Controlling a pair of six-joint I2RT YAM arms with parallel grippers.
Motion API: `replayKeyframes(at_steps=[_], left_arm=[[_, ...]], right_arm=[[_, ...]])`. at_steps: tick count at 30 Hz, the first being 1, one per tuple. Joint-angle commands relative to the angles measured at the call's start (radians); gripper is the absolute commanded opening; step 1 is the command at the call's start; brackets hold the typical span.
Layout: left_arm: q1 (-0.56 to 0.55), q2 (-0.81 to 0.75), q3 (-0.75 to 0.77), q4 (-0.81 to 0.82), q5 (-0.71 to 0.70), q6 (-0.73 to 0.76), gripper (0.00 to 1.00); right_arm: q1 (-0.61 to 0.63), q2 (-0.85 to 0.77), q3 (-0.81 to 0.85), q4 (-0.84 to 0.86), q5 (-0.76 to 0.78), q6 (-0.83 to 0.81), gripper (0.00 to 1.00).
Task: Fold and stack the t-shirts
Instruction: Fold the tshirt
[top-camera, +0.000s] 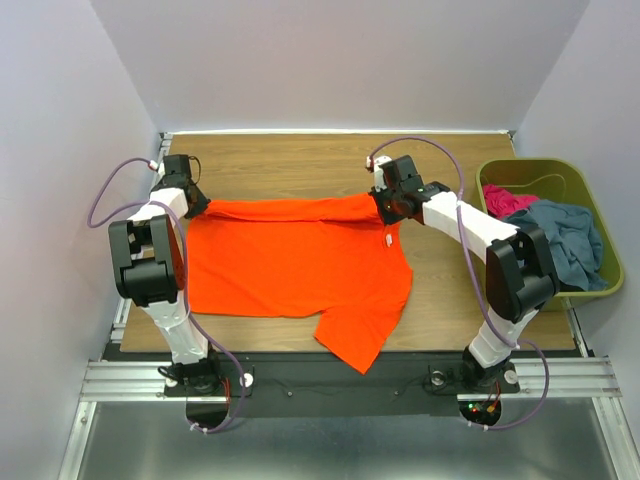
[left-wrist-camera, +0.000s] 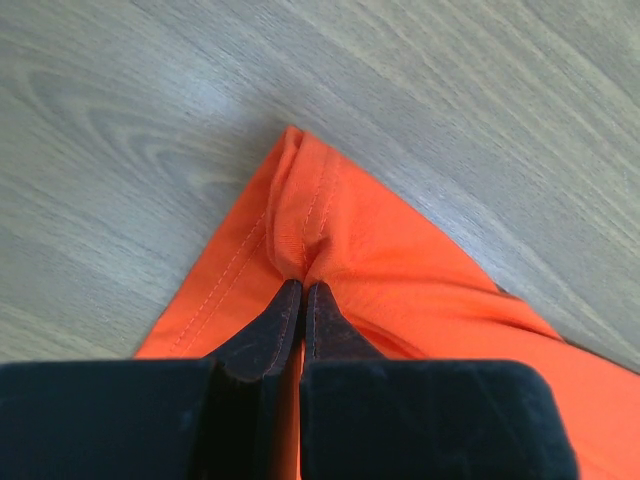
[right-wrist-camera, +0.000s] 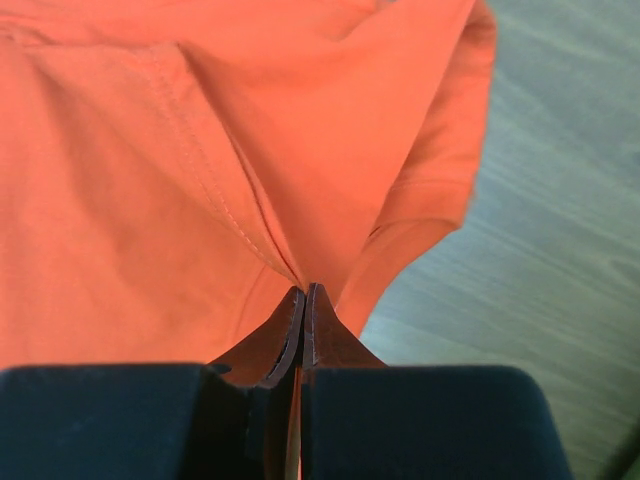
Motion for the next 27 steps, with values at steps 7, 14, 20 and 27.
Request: replayKeyframes(at_steps=[7, 14, 20, 27], left_arm=[[0.006, -0.044, -0.027, 0.043, 0.011, 0.005, 0.00], [0.006, -0.059, -0.059, 0.053, 0.011, -0.007, 0.01], [0.009, -0.073, -0.063, 0.041, -0.024, 0.014, 0.15], [0.007, -0.095, -0.045, 0.009, -0.124, 0.070, 0.52]], right_arm=[[0.012, -0.030, 0.110, -0.073, 0.009, 0.139, 0.01], [0.017, -0.038, 0.046, -0.108, -0.050, 0.207, 0.01], [0.015, 0.007, -0.011, -0.113, -0.158, 0.256, 0.10], [0.015, 0.017, 0.017, -0.124, -0.156, 0.273, 0.42]])
